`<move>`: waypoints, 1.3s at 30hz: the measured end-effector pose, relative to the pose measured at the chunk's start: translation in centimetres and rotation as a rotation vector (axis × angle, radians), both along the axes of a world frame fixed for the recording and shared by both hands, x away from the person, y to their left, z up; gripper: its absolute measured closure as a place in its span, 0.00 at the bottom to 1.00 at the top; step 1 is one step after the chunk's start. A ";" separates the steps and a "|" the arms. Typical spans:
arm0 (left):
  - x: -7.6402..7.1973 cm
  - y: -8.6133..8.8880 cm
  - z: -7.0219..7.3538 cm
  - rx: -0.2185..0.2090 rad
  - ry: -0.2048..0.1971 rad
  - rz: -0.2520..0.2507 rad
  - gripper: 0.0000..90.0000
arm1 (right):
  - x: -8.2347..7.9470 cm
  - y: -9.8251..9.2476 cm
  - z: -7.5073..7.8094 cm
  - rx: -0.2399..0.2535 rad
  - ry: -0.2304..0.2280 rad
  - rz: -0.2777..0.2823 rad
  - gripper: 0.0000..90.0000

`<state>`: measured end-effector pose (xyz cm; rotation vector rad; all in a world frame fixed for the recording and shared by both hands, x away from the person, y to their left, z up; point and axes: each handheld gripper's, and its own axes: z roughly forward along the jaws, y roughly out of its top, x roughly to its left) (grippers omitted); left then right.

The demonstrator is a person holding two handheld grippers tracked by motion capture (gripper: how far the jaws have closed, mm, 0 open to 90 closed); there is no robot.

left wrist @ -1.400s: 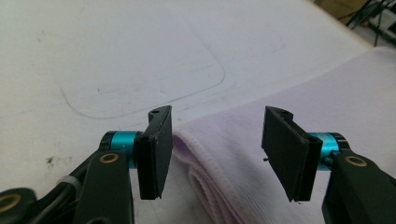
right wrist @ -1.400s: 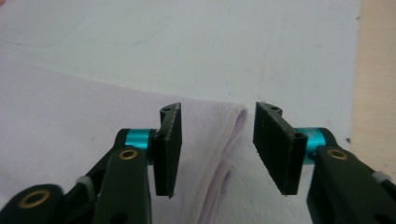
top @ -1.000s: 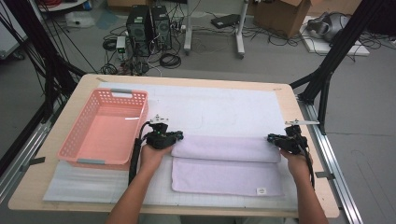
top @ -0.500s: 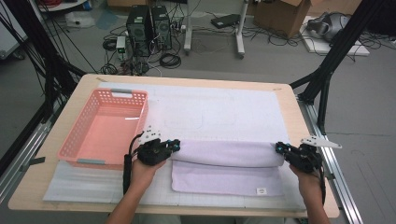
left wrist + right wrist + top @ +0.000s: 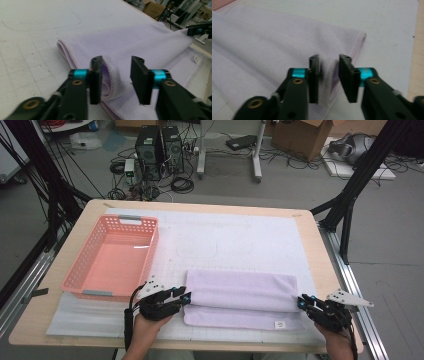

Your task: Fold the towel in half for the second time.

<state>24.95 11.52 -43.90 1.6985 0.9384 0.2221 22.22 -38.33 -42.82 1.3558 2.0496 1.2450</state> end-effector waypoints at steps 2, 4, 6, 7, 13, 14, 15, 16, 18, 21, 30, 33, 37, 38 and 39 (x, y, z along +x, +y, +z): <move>0.1 0.0 0.0 -0.009 -0.001 0.012 0.57 | -0.2 -0.2 0.6 0.043 -0.015 -0.015 0.66; 0.4 -0.2 -0.1 -0.015 0.021 0.020 0.55 | -0.2 -0.1 1.1 0.070 -0.038 -0.030 0.62; 0.7 -0.4 -0.3 -0.009 0.037 0.019 0.55 | 0.0 0.3 1.2 0.047 -0.041 -0.029 0.62; 0.8 -0.6 -0.3 -0.003 0.047 0.013 0.58 | 0.2 0.5 1.1 0.033 -0.034 -0.029 0.64; 0.0 -0.9 -0.1 0.045 0.018 0.013 0.97 | 0.3 0.8 0.2 -0.044 0.008 -0.003 0.93; -0.3 -0.7 0.0 0.041 0.010 0.006 0.97 | 0.0 0.7 0.4 -0.049 0.001 0.003 0.93; -0.6 -0.5 0.1 0.029 -0.001 0.001 0.97 | -0.3 0.5 0.5 -0.040 -0.004 0.010 0.94; -0.9 -0.3 0.2 0.029 -0.009 -0.002 0.97 | -0.6 0.3 0.7 -0.032 -0.018 0.014 0.93; -1.5 0.1 0.2 0.020 -0.011 -0.005 0.97 | -1.3 0.0 1.0 -0.012 -0.040 0.024 0.93; -2.4 0.2 -0.1 0.030 -0.005 -0.025 0.97 | -2.4 -0.3 0.8 -0.008 -0.034 0.046 0.93; -3.3 0.1 0.3 -0.043 0.002 -0.008 0.56 | -4.5 -1.5 1.0 0.048 -0.026 -0.003 0.69; -2.8 -0.2 0.0 -0.039 0.010 -0.011 0.54 | -4.1 -0.9 1.4 0.058 -0.050 -0.006 0.69; -2.8 -0.1 0.1 -0.049 0.008 -0.008 0.53 | -3.0 0.5 0.4 -0.009 0.000 0.038 0.72; -2.9 0.2 0.2 -0.056 0.002 -0.003 0.53 | -2.8 0.8 0.1 -0.027 0.009 0.049 0.72; -3.0 0.4 0.4 -0.054 -0.007 0.005 0.53 | -2.6 1.0 -0.3 -0.037 0.027 0.060 0.74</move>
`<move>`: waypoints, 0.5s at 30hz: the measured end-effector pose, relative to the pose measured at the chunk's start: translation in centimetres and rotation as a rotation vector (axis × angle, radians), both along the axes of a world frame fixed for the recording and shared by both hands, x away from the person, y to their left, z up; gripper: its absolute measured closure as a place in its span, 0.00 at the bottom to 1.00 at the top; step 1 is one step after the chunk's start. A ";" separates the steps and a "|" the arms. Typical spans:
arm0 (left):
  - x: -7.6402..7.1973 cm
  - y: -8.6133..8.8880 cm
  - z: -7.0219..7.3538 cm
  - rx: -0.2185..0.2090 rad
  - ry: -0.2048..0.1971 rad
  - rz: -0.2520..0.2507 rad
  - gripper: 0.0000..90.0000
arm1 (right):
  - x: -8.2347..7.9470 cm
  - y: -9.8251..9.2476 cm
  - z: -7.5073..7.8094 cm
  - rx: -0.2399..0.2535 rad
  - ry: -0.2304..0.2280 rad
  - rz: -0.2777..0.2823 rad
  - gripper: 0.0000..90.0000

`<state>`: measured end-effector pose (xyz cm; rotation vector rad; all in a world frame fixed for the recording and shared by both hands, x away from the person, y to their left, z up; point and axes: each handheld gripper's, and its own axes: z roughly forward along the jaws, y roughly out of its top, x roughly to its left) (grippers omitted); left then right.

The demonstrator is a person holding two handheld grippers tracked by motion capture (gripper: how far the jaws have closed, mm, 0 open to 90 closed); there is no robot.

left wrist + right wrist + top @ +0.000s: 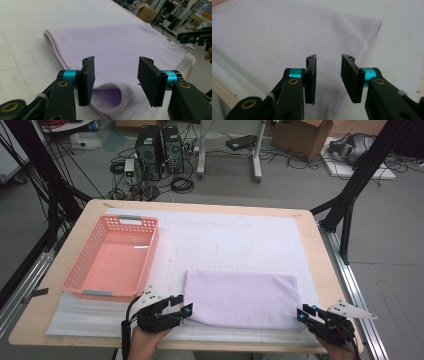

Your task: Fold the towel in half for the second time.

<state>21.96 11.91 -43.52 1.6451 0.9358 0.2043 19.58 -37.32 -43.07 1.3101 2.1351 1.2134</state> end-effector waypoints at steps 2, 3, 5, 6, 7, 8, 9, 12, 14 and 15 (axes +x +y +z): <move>0.0 0.3 0.0 0.006 0.001 0.014 0.53 | 0.2 0.3 -0.7 -0.040 0.043 0.012 0.78; 0.2 0.5 -0.1 0.015 0.008 0.019 0.53 | 0.2 0.4 -0.9 -0.069 0.058 0.020 0.80; 0.3 0.6 -0.3 0.031 0.013 0.027 0.53 | -0.3 0.2 -1.2 -0.102 0.060 0.028 0.82; 0.3 0.6 -0.3 0.041 0.010 0.025 0.53 | -0.4 0.1 -1.0 -0.108 0.065 0.028 0.82; 0.3 0.5 -0.3 0.043 0.008 0.026 0.53 | -0.6 -0.1 -0.8 -0.111 0.063 0.026 0.81; 0.5 0.5 -0.3 0.041 0.005 0.024 0.53 | -0.7 -0.3 -0.7 -0.102 0.058 0.024 0.80; 0.7 0.4 -0.2 0.044 0.006 0.018 0.53 | -0.7 -0.5 -0.6 -0.086 0.050 0.018 0.80; 1.2 0.0 0.0 0.042 0.000 -0.012 0.59 | -0.5 -0.8 -0.1 -0.026 0.006 0.004 0.80; 1.1 -0.6 0.0 0.062 -0.006 -0.055 0.73 | -0.2 -0.5 0.1 -0.013 -0.013 0.006 0.80; 1.0 -0.9 -0.1 0.078 -0.001 -0.077 0.77 | -0.1 -0.3 0.1 -0.014 -0.013 0.011 0.79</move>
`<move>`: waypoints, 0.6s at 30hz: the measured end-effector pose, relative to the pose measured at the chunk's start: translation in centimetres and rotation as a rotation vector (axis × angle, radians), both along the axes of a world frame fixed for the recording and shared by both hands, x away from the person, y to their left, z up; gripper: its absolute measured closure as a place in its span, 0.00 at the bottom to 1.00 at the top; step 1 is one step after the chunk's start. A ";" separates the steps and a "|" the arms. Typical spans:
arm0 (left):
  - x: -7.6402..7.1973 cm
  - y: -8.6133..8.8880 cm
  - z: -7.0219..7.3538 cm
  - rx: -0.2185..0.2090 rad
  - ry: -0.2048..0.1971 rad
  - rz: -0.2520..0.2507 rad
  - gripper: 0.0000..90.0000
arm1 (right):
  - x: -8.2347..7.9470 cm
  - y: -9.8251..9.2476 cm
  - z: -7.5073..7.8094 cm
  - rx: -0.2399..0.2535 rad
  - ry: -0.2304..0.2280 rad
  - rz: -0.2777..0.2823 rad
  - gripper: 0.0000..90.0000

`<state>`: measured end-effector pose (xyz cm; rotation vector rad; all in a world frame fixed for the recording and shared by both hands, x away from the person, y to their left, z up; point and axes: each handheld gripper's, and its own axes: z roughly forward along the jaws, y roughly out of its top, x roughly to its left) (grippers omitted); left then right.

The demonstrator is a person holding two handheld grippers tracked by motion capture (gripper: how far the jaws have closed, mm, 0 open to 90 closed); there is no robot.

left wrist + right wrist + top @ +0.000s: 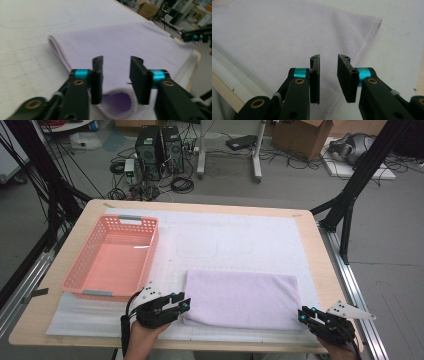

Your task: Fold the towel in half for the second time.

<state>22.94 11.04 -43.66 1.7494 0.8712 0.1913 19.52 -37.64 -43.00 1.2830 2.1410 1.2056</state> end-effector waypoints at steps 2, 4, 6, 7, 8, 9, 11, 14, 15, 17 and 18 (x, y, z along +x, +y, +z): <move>-0.3 -0.4 -0.3 0.051 0.006 -0.029 0.84 | 0.2 0.3 -0.2 -0.005 0.011 0.009 0.78; -0.6 -0.7 -0.7 0.093 0.026 -0.037 0.87 | 0.3 0.5 -0.3 -0.012 0.017 0.016 0.77; -0.8 -0.7 -1.1 0.149 0.051 -0.031 0.87 | 0.3 0.5 -0.3 -0.011 0.014 0.014 0.77; -0.9 -0.6 -1.2 0.175 0.064 -0.032 0.87 | 0.3 0.4 -0.3 -0.009 0.012 0.012 0.77; -1.0 -0.5 -1.3 0.184 0.074 -0.031 0.87 | 0.3 0.3 -0.3 -0.013 0.010 0.011 0.76; -1.1 -0.4 -1.4 0.186 0.080 -0.031 0.87 | 0.3 0.2 -0.3 -0.008 0.015 0.004 0.76; -1.1 -0.3 -1.0 0.191 0.071 -0.021 0.85 | 0.3 -0.1 -0.3 -0.002 0.018 -0.009 0.75; -0.5 -0.3 -0.4 0.137 0.026 0.012 0.64 | 0.7 -0.4 -0.1 0.005 0.004 -0.025 0.72; 0.0 -0.3 -0.2 0.114 0.008 0.028 0.63 | 0.9 -0.4 0.0 0.004 0.002 -0.027 0.71; 1.2 -0.3 0.0 0.077 0.002 0.055 0.55 | 1.6 -0.5 0.3 -0.006 -0.010 -0.035 0.71; 1.9 -0.3 0.0 0.070 -0.007 0.067 0.55 | 2.1 -0.6 0.4 -0.008 -0.016 -0.040 0.71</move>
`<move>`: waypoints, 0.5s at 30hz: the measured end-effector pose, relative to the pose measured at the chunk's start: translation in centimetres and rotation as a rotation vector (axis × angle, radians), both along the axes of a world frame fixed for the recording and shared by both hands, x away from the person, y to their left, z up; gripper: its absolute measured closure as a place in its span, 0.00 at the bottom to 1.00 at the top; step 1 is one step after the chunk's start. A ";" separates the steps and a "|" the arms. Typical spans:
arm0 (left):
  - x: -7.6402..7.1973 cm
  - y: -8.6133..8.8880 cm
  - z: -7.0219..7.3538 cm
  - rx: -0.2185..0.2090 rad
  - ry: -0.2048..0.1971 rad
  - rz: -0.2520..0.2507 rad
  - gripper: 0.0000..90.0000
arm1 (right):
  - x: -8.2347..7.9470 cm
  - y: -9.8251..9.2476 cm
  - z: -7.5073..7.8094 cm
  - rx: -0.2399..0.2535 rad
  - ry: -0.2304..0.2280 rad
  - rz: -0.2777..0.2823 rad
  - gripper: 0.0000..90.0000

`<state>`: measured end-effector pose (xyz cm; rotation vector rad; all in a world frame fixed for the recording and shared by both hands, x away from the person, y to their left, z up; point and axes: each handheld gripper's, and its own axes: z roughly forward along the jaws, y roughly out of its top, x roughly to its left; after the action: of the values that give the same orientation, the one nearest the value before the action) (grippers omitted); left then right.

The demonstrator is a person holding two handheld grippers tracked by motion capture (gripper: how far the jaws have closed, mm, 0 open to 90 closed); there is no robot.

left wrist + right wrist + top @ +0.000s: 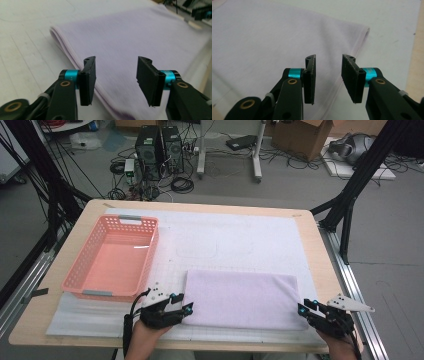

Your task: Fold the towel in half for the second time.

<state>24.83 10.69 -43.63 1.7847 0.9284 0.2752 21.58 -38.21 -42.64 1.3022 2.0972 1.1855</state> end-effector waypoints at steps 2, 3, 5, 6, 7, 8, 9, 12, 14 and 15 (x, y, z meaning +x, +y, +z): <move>1.6 -0.3 -0.2 0.004 0.003 0.020 0.55 | 1.1 -0.1 0.1 -0.003 -0.005 -0.010 0.71; 2.5 -0.5 -0.4 -0.002 0.016 0.025 0.55 | 1.8 0.0 0.0 -0.005 -0.001 -0.013 0.71; 4.0 -0.8 -0.7 0.001 0.025 0.047 0.54 | 3.3 0.1 -0.2 -0.012 0.005 -0.017 0.70; 4.6 -0.9 -0.8 -0.007 0.025 0.064 0.55 | 4.0 0.2 -0.3 -0.025 0.005 -0.020 0.70; 5.2 -1.0 -0.8 -0.009 0.028 0.076 0.55 | 4.7 0.4 -0.4 -0.034 0.007 -0.026 0.71; 5.7 -1.0 -0.8 -0.014 0.025 0.080 0.55 | 5.4 0.6 -0.5 -0.029 0.006 -0.017 0.74; 5.9 -1.0 -0.9 -0.025 0.009 0.090 0.58 | 6.1 0.9 -0.6 -0.037 0.004 -0.013 0.77; 6.8 -1.3 -0.8 0.004 0.036 0.097 0.60 | 8.3 2.0 -1.2 -0.056 0.032 0.022 0.83; 7.2 -1.5 -0.7 0.020 0.032 0.108 0.60 | 9.3 2.4 -1.8 -0.109 0.053 0.007 0.86; 7.4 -1.5 -0.5 0.031 0.038 0.118 0.60 | 9.5 2.3 -1.9 -0.131 0.039 -0.018 0.88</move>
<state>32.25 9.16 -44.18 1.7715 1.0631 0.3331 31.08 -35.95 -44.50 1.2908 2.1467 1.0051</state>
